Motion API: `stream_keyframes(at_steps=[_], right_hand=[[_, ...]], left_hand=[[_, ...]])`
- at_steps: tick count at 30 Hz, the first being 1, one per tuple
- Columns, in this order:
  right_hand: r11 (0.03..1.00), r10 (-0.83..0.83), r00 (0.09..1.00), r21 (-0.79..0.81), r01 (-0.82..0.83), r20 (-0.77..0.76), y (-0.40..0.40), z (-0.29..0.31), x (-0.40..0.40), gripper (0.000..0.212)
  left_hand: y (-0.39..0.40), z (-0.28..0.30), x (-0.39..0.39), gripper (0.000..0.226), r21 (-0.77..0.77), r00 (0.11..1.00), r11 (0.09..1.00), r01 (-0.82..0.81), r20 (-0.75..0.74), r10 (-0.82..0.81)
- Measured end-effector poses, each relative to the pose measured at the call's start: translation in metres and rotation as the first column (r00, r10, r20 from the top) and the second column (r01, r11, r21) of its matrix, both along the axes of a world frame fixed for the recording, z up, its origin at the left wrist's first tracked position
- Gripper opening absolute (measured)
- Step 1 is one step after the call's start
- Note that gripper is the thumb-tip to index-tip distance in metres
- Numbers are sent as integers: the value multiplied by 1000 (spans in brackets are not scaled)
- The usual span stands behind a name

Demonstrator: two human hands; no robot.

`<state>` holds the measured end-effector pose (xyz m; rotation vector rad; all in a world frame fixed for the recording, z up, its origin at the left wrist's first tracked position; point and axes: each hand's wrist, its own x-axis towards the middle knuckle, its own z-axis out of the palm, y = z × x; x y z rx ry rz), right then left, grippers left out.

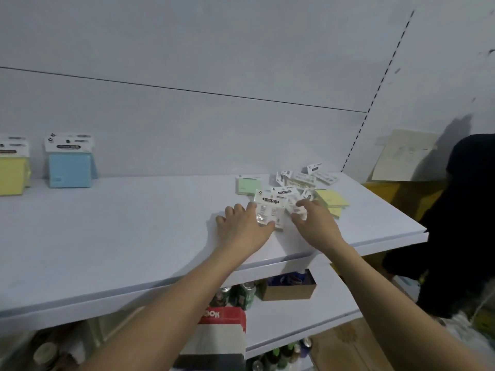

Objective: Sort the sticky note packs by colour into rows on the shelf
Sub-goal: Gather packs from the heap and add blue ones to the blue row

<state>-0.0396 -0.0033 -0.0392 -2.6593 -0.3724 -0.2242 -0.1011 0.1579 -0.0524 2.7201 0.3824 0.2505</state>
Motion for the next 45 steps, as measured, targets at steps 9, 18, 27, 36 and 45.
stream_keyframes(at_steps=[9, 18, 27, 36, 45], right_hand=[[999, -35, 997, -12, 35, -66, 7, -7, 59, 66], [966, 220, 953, -86, -242, -208, -8, -10, 99, 64], [685, 636, 597, 714, -145, -489, -41, 25, 117, 31], [294, 896, 248, 910, 292, -369, -40, 20, 115, 24], [330, 866, 395, 944, 8, -306, -18, 22, 99, 16]], left_hand=[[-32, -12, 43, 84, 79, 986, 985, -155, 70, 150], [-53, -4, 49, 77, 67, 947, 946, -318, -35, 321], [-50, 26, 31, 43, -550, 830, 692, -467, -3, 558], [-72, 49, 9, 45, -991, 825, -48, 126, 77, 560], [-40, 49, -32, 29, -952, 723, 297, -78, 151, 674]])
